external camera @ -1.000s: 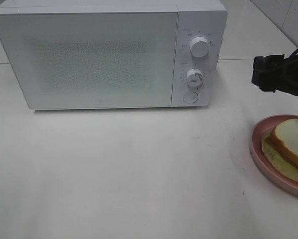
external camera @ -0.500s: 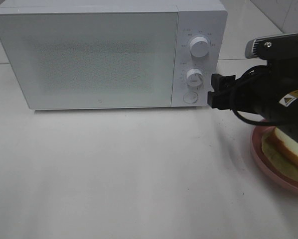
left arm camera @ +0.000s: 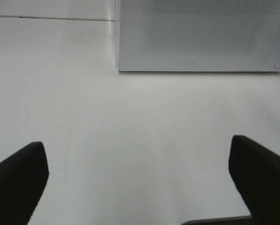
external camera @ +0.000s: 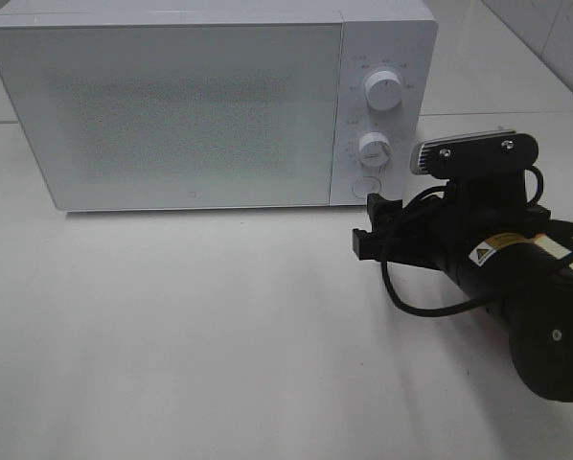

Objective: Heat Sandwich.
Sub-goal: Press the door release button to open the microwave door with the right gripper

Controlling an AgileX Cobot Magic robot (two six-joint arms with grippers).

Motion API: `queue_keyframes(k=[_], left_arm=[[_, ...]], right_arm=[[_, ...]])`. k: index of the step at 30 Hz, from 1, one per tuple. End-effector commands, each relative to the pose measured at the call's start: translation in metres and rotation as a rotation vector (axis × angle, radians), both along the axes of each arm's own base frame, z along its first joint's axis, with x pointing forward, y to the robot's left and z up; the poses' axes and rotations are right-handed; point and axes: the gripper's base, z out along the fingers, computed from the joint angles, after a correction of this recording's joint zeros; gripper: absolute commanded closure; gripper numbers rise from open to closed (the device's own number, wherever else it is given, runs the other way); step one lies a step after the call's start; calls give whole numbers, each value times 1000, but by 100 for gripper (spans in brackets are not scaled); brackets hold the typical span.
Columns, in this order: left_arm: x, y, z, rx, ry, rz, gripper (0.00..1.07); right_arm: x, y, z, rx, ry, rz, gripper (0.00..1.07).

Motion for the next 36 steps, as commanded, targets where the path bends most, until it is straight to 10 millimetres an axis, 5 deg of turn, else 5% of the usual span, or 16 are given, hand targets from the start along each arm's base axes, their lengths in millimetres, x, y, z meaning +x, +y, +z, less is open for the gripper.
queue_keyframes(k=[1,11,22,31,36], left_arm=[[-2,0,-1,-1,-15,1,9],[-2,0,-1,-1,-15,1,9],[-2,0,-1,-1,-15,1,9],[-2,0,-1,-1,-15,1,9],[-2,0,-1,-1,-15,1,9]], right_arm=[[-2,3,-1,7,-16,-2,31],[-2,3,-1,191,6,-63,31],[-2,4,-2,829,95,-282,31],[-2,4,-2,1143,137,-388,32],[-3,5,-4,1347,185,-469,44]])
